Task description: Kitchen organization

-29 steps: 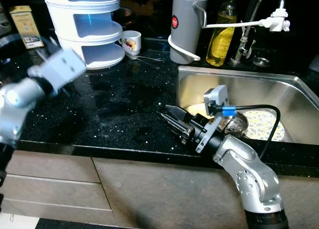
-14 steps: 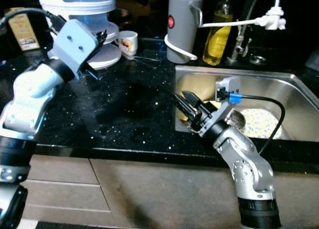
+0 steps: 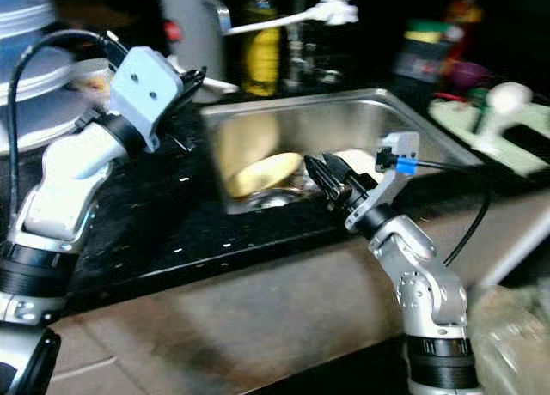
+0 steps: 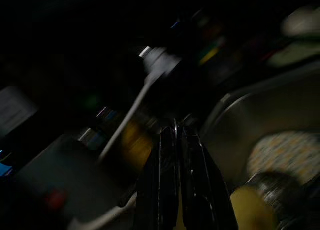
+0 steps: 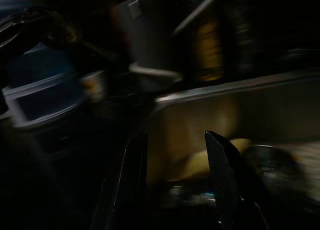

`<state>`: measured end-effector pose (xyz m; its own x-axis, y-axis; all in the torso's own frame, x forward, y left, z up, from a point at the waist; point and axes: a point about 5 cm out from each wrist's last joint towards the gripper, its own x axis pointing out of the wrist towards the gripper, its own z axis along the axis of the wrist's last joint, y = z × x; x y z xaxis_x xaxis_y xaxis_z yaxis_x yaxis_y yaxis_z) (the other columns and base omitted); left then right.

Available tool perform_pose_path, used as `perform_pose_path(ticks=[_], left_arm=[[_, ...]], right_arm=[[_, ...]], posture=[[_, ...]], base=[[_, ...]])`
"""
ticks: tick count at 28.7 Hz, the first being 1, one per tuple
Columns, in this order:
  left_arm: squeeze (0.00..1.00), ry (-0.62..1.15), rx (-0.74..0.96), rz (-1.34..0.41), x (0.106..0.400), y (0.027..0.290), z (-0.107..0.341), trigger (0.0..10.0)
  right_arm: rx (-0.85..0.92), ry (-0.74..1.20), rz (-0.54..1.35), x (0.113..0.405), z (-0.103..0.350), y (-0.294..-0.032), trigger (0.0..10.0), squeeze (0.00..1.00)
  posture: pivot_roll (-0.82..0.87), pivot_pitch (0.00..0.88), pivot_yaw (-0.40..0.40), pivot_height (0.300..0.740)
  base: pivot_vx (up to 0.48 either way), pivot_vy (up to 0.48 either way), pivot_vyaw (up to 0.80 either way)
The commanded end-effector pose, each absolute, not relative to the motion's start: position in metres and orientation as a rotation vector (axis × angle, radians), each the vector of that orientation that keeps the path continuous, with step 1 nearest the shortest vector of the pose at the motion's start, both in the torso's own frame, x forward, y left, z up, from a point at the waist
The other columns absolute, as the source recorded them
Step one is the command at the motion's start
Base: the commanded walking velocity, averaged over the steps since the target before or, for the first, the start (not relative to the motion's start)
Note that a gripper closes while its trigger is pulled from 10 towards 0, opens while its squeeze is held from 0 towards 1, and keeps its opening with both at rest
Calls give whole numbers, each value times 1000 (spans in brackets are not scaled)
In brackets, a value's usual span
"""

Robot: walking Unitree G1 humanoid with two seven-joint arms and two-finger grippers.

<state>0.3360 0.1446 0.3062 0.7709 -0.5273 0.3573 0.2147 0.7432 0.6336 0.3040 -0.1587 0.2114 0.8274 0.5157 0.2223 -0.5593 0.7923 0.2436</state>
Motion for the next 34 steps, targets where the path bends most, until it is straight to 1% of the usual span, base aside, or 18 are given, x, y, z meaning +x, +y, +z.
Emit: perform_pose_path(ticks=[1,11,19,20,21,26,29,31,32,33,34], left_arm=[[0,-547,600,-465,335,138,303,10000],[0,-520,619,-470,340,138,300,10000],[0,-489,598,-459,345,141,294,10000],[0,-472,586,-457,347,142,290,10000],[0,-440,544,-458,351,144,285,10000],[0,-373,468,-456,359,147,274,10000],[0,-300,367,-475,366,146,260,10000],[0,-263,268,-476,370,146,254,10000],[0,-263,268,-476,370,146,254,10000],[0,-247,199,-472,373,148,250,10000],[0,-247,199,-472,373,148,250,10000]], right_arm=[[300,-148,565,306,211,-160,10000,0],[298,-146,546,307,209,-161,10000,0],[286,-142,544,306,208,-161,10000,0],[280,-143,544,305,207,-160,10000,0],[274,-147,543,305,208,-160,10000,0],[270,-153,549,305,208,-159,10000,0],[256,-148,571,303,207,-157,10000,0],[225,-134,616,299,205,-152,10000,0],[225,-134,616,299,205,-152,10000,0],[180,-117,665,295,202,-148,10000,0],[180,-117,665,295,202,-148,10000,0]], posture=[[-67,0,-53,740],[-71,0,-45,740],[-75,0,-44,740],[-75,0,-44,740],[-75,0,-46,740],[-74,0,-47,740],[-76,0,-45,740],[-80,0,-43,740],[-80,0,-43,740],[-80,0,-43,740],[-80,0,-43,740]], base=[[0,0,-800],[0,0,-800],[0,0,-800],[0,0,-800],[0,0,0],[0,0,0],[0,0,0],[0,0,0],[0,0,0],[0,0,0],[0,0,0]])
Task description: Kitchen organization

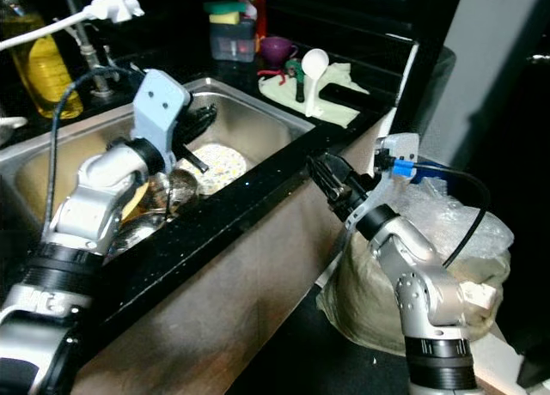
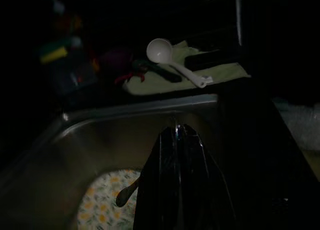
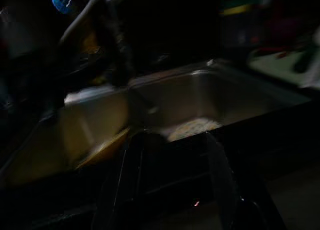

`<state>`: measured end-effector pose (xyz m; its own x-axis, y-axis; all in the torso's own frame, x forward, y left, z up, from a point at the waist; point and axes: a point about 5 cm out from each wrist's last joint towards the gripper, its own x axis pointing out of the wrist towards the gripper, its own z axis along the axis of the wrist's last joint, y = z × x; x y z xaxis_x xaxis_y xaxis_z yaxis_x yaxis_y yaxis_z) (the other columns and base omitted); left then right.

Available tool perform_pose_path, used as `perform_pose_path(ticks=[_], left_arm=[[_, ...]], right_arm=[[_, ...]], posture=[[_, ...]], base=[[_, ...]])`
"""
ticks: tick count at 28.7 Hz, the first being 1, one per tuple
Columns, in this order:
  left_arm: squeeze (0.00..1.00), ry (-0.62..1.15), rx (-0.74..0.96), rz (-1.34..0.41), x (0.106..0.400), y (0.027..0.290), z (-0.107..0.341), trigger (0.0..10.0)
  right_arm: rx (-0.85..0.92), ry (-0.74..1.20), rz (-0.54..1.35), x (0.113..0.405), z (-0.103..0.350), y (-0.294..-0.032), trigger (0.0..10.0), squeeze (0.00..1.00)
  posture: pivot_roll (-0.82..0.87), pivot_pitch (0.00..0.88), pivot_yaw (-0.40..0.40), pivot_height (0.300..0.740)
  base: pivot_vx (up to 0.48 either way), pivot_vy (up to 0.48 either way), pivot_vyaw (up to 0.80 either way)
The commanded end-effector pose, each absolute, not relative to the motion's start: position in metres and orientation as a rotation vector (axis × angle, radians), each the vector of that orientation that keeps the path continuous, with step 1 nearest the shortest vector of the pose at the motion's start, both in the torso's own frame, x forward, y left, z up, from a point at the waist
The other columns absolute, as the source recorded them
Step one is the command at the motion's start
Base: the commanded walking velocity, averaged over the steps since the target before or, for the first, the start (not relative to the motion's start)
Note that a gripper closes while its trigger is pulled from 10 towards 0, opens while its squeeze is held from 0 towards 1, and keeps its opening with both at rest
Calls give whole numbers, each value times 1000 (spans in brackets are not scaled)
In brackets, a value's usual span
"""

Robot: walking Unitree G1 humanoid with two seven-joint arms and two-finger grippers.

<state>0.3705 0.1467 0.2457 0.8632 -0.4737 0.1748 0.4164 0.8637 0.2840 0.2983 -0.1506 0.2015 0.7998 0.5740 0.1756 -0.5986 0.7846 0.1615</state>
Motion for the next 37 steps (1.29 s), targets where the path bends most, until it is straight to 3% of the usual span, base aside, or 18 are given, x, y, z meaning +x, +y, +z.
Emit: perform_pose_path(ticks=[1,6,10,16,17,19,20,30,31,32,33,37], left_arm=[[0,-238,128,-471,375,149,247,10000],[0,-191,62,-458,378,152,238,10000],[0,-34,55,-361,384,166,213,10000],[0,17,40,-331,384,172,202,10000],[671,25,29,-327,384,172,201,10000],[671,27,24,-327,384,172,200,10000],[1000,27,24,-323,384,173,200,10000],[1000,-45,33,-218,380,187,216,10000],[478,-97,72,-176,375,191,225,10000],[478,-118,83,-162,374,192,229,10000],[0,-144,94,-144,370,193,233,10000],[0,-186,118,-111,363,195,240,10000]], right_arm=[[141,-95,707,291,199,-144,10000,0],[112,-72,774,284,197,-138,10000,0],[115,-69,890,273,201,-129,10000,0],[147,-94,917,271,205,-127,10000,0],[135,-87,926,270,205,-126,10000,0],[129,-84,930,270,204,-126,10000,0],[124,-79,934,270,204,-126,10000,0],[121,-69,942,268,201,-125,10000,0],[131,-72,937,269,201,-125,10000,0],[135,-73,936,269,201,-125,10000,0],[136,-72,936,270,201,-124,10000,0],[140,-71,936,270,200,-124,10000,0]], posture=[[-87,0,-43,740],[-90,0,-43,740],[-91,0,-46,740],[-89,0,-49,740],[-88,0,-51,740],[-88,0,-51,740],[-87,0,-51,740],[-78,0,-52,740],[-72,0,-54,740],[-72,0,-54,740],[-72,0,-54,740],[-62,0,-57,740]], base=[[0,0,0],[0,0,0],[0,0,0],[0,0,0],[0,0,0],[0,0,0],[0,0,0],[0,0,0],[0,0,0],[0,0,0],[0,0,0],[0,0,0]])
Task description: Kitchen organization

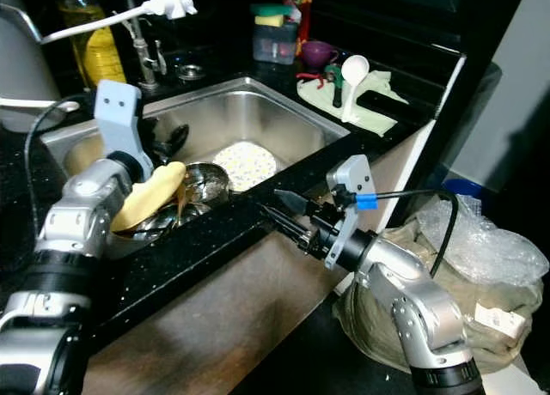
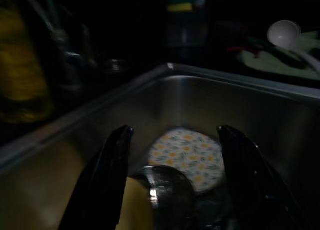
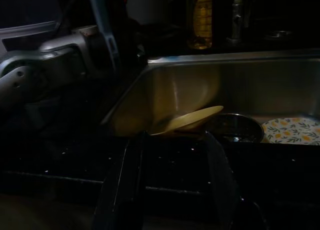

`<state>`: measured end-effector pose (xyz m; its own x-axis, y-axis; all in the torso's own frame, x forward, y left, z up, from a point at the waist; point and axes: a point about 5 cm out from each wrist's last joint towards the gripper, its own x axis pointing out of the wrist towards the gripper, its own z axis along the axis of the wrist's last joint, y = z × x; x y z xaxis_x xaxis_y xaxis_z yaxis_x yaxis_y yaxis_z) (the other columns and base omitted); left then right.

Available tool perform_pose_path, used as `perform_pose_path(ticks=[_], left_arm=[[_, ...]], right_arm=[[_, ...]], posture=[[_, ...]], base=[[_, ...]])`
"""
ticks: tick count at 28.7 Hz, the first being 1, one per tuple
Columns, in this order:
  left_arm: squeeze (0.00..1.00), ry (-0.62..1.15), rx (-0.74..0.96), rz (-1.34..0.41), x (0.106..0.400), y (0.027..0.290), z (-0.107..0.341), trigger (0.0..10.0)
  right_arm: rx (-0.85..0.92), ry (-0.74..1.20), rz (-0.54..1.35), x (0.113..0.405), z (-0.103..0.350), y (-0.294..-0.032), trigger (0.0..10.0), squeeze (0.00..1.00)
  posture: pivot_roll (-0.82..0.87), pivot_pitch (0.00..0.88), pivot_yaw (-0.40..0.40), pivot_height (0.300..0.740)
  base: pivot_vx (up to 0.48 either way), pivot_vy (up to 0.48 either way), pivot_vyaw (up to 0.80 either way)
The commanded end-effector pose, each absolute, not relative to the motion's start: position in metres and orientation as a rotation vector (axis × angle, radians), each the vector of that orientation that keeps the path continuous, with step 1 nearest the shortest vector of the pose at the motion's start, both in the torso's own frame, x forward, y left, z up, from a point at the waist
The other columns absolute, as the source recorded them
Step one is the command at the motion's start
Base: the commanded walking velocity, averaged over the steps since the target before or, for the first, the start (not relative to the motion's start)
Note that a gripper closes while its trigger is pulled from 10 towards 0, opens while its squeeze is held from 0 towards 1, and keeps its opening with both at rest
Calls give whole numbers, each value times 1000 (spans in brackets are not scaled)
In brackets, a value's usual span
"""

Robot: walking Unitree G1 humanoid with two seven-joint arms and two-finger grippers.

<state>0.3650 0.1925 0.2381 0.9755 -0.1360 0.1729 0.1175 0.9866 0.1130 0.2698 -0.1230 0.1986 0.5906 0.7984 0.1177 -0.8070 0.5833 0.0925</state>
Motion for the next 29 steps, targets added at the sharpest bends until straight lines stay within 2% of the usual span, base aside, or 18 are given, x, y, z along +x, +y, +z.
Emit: perform_pose_path(ticks=[1,6,10,16,29], left_arm=[[0,-204,126,-90,357,196,242,10000],[0,-223,136,-57,339,193,244,10000],[0,-216,139,-62,332,188,241,10000],[0,-196,133,-132,322,164,229,10000],[0,-188,138,-209,308,137,222,10000]], right_arm=[[144,-71,936,271,200,-123,10000,0],[165,-71,917,275,198,-122,10000,0],[176,-73,895,278,197,-121,10000,0],[238,-82,824,286,191,-120,10000,0],[338,-74,799,281,178,-124,10000,0]], posture=[[-62,0,-57,740],[-36,0,-68,740],[-36,0,-68,740],[-28,0,-64,740],[-33,0,-52,740]], base=[[0,0,0],[-56,0,0],[-326,0,0],[-337,0,0],[-372,0,0]])
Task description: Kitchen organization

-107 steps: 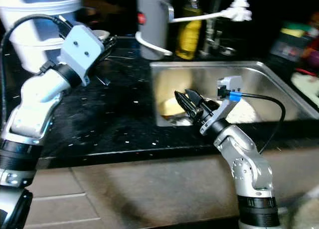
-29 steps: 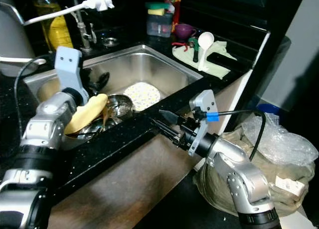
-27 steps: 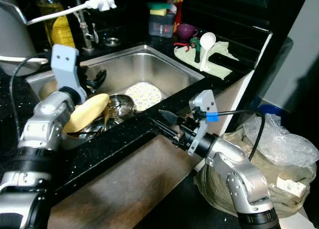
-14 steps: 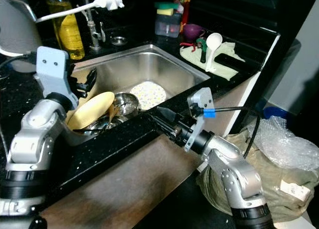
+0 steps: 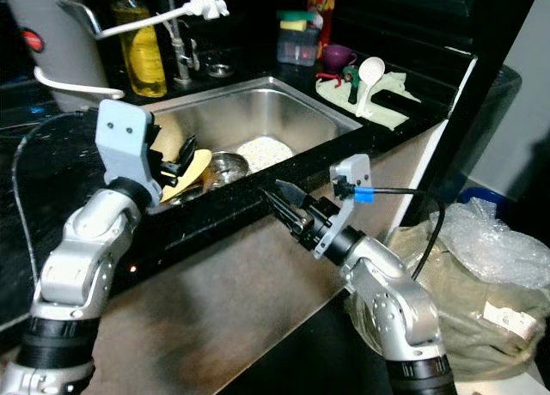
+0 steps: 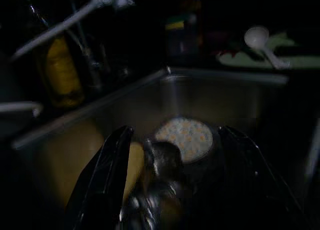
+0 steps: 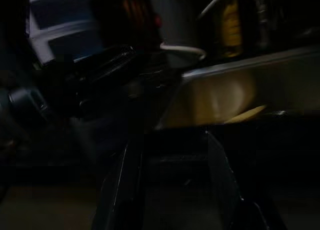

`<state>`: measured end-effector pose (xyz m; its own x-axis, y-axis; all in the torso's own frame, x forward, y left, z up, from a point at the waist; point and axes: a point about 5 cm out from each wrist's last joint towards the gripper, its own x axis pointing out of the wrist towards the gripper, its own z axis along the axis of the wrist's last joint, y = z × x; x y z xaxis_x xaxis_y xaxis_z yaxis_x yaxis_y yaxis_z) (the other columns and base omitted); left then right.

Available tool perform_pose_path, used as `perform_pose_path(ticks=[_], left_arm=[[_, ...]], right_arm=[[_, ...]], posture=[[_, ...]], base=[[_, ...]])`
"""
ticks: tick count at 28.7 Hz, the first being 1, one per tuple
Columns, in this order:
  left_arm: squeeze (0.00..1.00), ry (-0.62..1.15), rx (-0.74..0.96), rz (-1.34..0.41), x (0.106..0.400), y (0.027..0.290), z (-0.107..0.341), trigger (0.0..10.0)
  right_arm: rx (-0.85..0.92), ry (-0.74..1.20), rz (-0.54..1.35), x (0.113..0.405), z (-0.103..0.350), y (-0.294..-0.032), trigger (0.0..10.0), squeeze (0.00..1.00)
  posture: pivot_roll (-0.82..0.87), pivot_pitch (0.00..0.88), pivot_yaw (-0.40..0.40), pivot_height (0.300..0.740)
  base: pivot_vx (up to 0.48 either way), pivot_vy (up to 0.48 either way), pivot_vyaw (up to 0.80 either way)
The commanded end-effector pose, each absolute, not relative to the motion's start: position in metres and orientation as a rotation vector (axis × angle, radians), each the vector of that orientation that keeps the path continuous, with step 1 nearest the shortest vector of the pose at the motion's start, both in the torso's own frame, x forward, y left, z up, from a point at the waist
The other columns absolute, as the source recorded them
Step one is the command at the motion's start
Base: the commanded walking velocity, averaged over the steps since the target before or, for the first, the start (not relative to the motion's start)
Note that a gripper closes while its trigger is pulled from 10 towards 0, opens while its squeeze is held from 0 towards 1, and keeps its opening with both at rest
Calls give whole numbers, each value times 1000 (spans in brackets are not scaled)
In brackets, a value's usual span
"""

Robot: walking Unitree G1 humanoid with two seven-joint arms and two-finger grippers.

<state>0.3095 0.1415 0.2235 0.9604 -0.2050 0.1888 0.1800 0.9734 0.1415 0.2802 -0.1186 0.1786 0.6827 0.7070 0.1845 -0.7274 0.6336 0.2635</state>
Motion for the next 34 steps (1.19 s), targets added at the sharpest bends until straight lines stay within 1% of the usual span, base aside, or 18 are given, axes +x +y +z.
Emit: perform_pose_path(ticks=[1,7,9,12,15,18,20,23,25,29,34], left_arm=[[0,-178,138,-216,306,135,219,10000],[0,-105,150,-255,296,126,198,10000],[0,-93,153,-264,294,124,194,10000],[0,-38,174,-298,282,123,174,10000],[0,-16,183,-304,278,124,167,10000],[0,35,201,-312,269,125,151,10000],[0,91,164,-294,260,128,136,10000],[0,107,146,-283,258,129,131,10000],[0,146,64,-232,252,133,118,10000],[0,129,-11,-178,252,141,113,10000],[0,123,-49,-213,256,141,111,10000]], right_arm=[[330,-66,789,281,175,-126,10000,0],[209,-5,710,284,156,-139,10000,0],[206,-1,703,284,154,-142,10000,0],[180,34,669,283,144,-149,10000,0],[158,51,655,283,139,-151,10000,0],[90,100,625,282,125,-155,10000,0],[44,133,594,281,114,-156,10000,0],[33,139,589,281,111,-156,10000,0],[31,153,598,277,103,-151,10000,0],[41,155,597,276,100,-151,10000,0],[70,153,609,276,96,-149,10000,0]], posture=[[-33,0,-52,740],[-35,0,-49,740],[-36,0,-49,740],[-36,0,-49,740],[-36,0,-49,740],[-37,0,-50,740],[-38,0,-50,740],[-38,0,-50,740],[-40,0,-44,740],[-42,0,-42,740],[-42,0,-41,740]], base=[[-390,0,0],[-387,0,0],[-381,0,0],[-219,0,781],[0,0,771],[0,0,763],[0,0,763],[0,0,763],[0,0,763],[0,0,761],[0,0,756]])
